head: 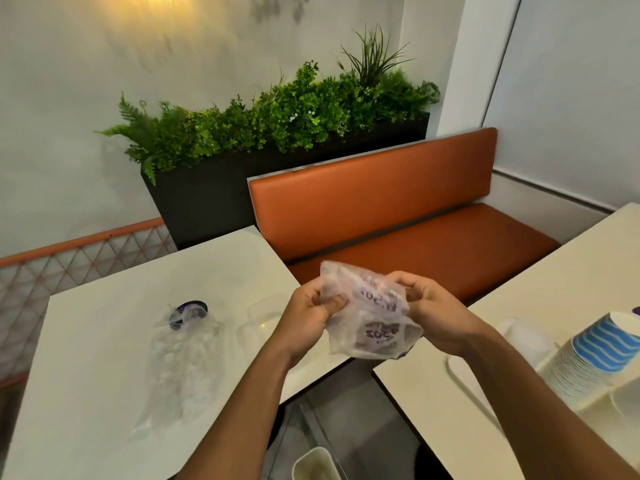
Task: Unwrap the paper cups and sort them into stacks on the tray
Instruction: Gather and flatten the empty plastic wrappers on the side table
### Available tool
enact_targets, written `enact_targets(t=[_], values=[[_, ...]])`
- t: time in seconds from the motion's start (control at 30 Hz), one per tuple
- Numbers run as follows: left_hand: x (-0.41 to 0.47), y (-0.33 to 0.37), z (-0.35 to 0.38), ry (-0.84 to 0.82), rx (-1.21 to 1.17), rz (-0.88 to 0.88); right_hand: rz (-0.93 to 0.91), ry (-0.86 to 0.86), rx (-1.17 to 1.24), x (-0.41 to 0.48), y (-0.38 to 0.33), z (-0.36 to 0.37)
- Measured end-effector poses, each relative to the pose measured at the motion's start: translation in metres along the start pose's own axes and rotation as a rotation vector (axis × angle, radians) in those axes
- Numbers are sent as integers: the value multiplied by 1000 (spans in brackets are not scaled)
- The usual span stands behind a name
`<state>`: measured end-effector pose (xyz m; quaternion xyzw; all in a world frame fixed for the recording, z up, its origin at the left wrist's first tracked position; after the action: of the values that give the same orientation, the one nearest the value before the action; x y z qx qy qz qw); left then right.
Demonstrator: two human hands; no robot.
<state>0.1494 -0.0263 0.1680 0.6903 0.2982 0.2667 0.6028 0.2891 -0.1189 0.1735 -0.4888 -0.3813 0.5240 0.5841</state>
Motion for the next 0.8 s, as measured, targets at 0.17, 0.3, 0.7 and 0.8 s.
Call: enact_targets(t=[0.17,0.3,0.7,0.8], values=[[-20,18,-1,93,147,100,7,39,175,-8,2,-8],[-33,31,0,172,188,208,203,21,123,-12,19,11],[-75,-24,-19,134,-376,-62,-8,36,-303,-17,25,35],[-83,-43,-17,172,-226,-223,-118,73,-480,-14,31,51]])
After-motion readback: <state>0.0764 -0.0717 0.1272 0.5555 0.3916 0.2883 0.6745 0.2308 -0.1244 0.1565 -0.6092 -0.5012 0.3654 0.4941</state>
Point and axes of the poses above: each hand's wrist, its own x-axis towards the middle knuckle, its own z-axis out of the palm, y = z × x, the point moved 10 cm from there along x, towards the middle knuckle, and after that the axes turned 5 degrees about x, right-handed, at the moved point
